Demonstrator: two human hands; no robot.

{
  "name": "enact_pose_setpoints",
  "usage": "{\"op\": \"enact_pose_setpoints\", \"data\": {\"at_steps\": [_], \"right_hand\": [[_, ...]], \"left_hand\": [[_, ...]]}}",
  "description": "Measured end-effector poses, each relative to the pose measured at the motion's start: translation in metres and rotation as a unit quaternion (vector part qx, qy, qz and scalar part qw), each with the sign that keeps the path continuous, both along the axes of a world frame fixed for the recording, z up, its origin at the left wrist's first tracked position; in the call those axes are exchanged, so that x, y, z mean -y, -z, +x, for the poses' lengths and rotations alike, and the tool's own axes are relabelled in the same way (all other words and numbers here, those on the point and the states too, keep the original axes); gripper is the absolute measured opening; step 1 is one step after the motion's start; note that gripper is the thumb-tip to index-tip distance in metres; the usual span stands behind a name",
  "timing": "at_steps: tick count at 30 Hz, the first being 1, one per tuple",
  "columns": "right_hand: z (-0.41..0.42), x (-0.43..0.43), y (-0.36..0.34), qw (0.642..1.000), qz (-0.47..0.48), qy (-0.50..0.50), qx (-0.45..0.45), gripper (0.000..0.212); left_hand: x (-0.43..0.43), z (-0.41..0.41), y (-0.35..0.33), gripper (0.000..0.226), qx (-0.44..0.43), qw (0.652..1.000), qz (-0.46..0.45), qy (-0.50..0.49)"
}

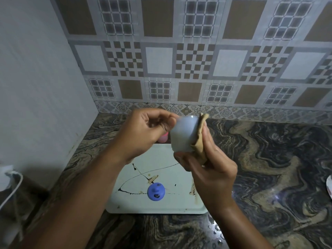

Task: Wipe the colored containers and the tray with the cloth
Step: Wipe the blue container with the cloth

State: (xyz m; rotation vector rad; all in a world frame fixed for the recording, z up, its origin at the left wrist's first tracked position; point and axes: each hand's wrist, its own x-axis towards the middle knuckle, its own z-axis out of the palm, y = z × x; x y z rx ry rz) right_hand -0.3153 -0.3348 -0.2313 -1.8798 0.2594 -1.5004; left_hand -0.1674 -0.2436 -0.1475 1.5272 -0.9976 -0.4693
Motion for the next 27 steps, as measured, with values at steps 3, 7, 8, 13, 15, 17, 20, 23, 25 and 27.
{"op": "enact_pose_setpoints", "data": {"at_steps": [3,7,8,13,15,17,20,23,25,27], "right_hand": [[0.002,-0.002,0.002,0.992,-0.095,0.060,-0.064,0.065],[0.001,-0.003,0.000,0.986,-0.128,0.092,-0.058,0.067],[0.001,-0.002,0.000,0.991,-0.103,0.082,-0.038,0.070],[0.002,0.000,0.003,0.996,0.069,-0.028,0.057,0.069],[0.003,0.001,0.002,1.000,0.005,-0.005,0.014,0.070],[0.003,0.001,-0.001,0.994,-0.090,0.048,-0.043,0.067],[-0.001,0.001,-0.004,0.987,-0.133,0.074,-0.050,0.066],[-0.002,0.001,0.000,0.999,-0.038,0.028,0.002,0.076],[0.000,0.002,0.003,0.998,0.043,-0.012,0.035,0.075],[0.001,0.001,0.003,0.999,0.041,-0.016,0.023,0.077]], "left_hand": [[0.004,-0.006,0.000,0.007,0.013,1.000,-0.002,-0.013],[0.006,-0.017,-0.001,0.014,0.060,0.998,-0.017,-0.020],[0.005,-0.016,0.000,0.021,0.031,0.999,-0.022,-0.010],[0.002,-0.009,0.003,0.021,-0.106,0.994,-0.018,0.018],[0.002,-0.007,0.002,0.013,-0.094,0.995,-0.021,0.007],[0.002,-0.008,-0.001,0.005,-0.041,0.999,-0.019,0.012],[0.000,-0.011,-0.003,0.007,0.060,0.998,-0.028,0.004],[-0.002,-0.013,-0.001,0.024,-0.006,0.999,-0.034,0.034],[-0.002,-0.011,0.002,0.033,-0.086,0.995,-0.013,0.046],[-0.001,-0.011,0.002,0.030,-0.131,0.991,-0.017,0.035]]}}
